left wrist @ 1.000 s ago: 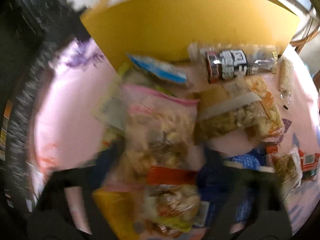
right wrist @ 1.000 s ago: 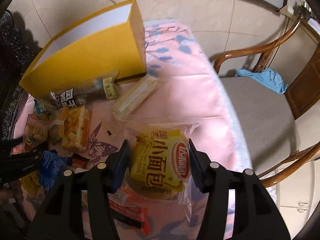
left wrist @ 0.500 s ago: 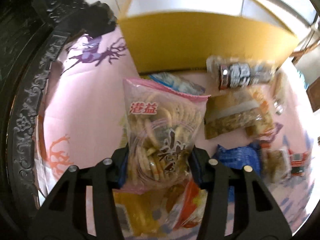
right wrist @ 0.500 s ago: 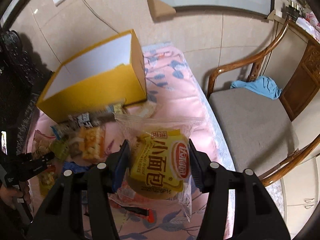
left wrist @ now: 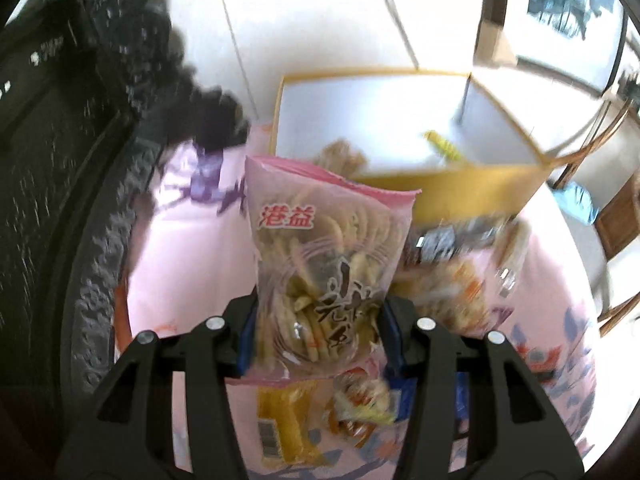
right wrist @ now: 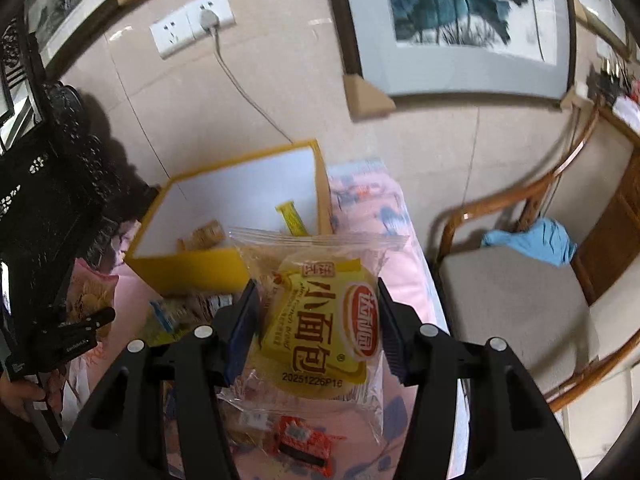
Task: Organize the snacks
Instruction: 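Lower both packets into the yellow box and open both grippers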
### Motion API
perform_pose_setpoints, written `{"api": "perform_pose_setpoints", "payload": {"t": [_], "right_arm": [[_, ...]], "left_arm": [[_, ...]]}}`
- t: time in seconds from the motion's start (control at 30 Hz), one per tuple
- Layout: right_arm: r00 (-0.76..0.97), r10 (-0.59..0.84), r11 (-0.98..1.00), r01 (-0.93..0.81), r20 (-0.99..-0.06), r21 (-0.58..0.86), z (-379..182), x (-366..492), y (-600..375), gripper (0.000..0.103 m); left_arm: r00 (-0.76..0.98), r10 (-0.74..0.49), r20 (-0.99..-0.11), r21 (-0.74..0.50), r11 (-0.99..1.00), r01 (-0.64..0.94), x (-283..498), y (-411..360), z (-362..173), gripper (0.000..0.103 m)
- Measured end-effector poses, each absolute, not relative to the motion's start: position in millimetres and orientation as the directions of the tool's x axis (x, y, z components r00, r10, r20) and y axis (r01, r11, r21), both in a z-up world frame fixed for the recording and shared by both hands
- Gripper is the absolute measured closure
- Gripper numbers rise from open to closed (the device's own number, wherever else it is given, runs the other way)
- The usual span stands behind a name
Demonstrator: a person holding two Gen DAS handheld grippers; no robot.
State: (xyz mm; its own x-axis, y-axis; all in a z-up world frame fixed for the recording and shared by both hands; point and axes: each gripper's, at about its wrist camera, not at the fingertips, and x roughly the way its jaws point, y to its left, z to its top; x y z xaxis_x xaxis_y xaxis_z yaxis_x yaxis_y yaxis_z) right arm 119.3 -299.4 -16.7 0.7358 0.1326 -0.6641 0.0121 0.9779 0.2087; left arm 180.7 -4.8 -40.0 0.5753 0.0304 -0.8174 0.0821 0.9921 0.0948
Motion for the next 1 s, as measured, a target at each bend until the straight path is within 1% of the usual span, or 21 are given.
{"api": "perform_pose_setpoints", "payload": {"t": [0.07,0.17,0.33,0.43,0.53,0.67,0.73,0.87,1.0], "right_arm": [[0.756,0.142,0.979,-0.012,-0.639,0.204,-5.2,124.3,-294.1,0.048],[0.782,0.169,0.976,-0.050,-0.600,0.211,10.4,136.2,-285.0,0.048],[0.801,0.229,0.965,-0.110,-0.553,0.240,32.2,170.7,-275.7,0.048],[0.813,0.243,0.965,-0.147,-0.529,0.216,44.2,196.1,-266.4,0.048],[0.815,0.252,0.964,-0.164,-0.522,0.209,49.7,228.2,-258.3,0.048],[0.800,0.267,0.961,-0.176,-0.537,0.215,47.0,269.1,-249.8,0.048],[0.790,0.260,0.963,-0.172,-0.555,0.206,41.3,287.1,-242.5,0.048],[0.767,0.257,0.962,-0.146,-0.587,0.231,21.6,312.8,-234.5,0.048],[0.751,0.247,0.965,-0.134,-0.612,0.225,4.2,325.5,-229.5,0.048]], "left_arm": [[0.618,0.001,-0.786,0.081,0.992,0.102,187.3,-10.0,-19.7,0.053],[0.666,-0.012,-0.746,0.075,0.992,0.102,197.5,-12.2,3.9,0.053],[0.728,0.017,-0.685,0.087,0.995,0.058,230.4,-6.4,32.5,0.053],[0.751,0.027,-0.659,0.109,0.992,0.059,250.6,-5.1,42.4,0.053],[0.755,0.034,-0.655,0.106,0.993,0.048,277.3,-5.1,40.6,0.053],[0.751,0.010,-0.661,0.066,0.997,0.044,308.2,-5.3,29.5,0.053],[0.752,0.000,-0.659,0.052,0.998,0.045,318.6,-5.3,23.5,0.053],[0.744,-0.019,-0.668,0.018,0.999,0.042,345.5,-3.0,8.2,0.053],[0.723,0.000,-0.691,0.028,0.999,0.027,357.1,-1.7,-6.3,0.053]]}}
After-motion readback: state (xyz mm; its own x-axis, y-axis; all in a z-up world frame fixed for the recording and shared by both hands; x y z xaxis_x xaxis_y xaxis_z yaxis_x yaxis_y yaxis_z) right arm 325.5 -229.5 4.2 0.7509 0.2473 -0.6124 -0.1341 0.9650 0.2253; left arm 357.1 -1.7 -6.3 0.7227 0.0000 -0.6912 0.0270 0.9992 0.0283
